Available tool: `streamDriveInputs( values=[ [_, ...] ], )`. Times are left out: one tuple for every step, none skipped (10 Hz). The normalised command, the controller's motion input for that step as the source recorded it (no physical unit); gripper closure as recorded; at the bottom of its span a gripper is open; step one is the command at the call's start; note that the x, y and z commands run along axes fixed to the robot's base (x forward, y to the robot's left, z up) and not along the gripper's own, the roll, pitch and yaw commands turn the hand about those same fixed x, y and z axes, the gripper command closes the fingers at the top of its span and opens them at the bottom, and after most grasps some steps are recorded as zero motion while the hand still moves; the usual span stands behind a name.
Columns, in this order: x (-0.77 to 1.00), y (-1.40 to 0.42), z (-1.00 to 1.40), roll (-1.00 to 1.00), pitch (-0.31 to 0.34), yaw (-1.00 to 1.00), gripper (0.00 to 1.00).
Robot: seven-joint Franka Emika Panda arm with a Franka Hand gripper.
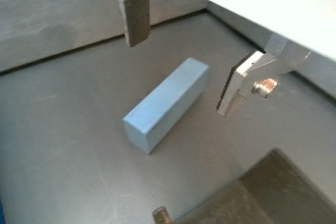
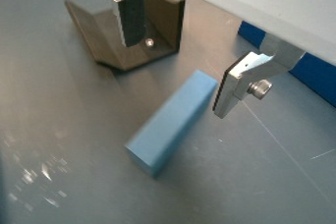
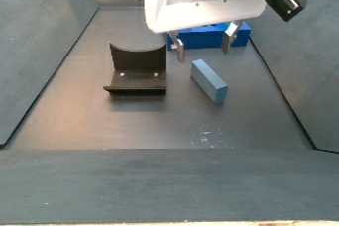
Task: Pick up the rectangle object. Move up. Place the rectangle object on the fixture. Regrasp the rectangle object. Move to above the board. Insert the rectangle object.
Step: Pick up the rectangle object.
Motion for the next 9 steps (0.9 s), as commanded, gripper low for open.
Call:
streamDriveInputs(
  values=[
    [0.0,-0.17,-0.18,0.0,-0.089,0.49,0.0],
    [0.01,0.0,-0.05,0.0,0.0,0.0,0.0],
    [0.0,0.24,-0.91,-0.25,0.0,0.11,0.0],
    [-0.11,0.0,-0.61,0.0,0.0,0.17,0.0],
    [0.0,0.0,-0.04,0.0,0.0,0.0,0.0],
    [-0.2,0.19,-1.0,-0.12,-0.083,0.0,0.0],
    [0.0,0.0,-0.21,-0.01,0.0,0.07,0.0],
    [-0.05,0.04,0.0,0.0,0.0,0.0,0.0],
    [-0.52,0.14,0.04,-0.24,-0.283,0.0,0.0]
  ],
)
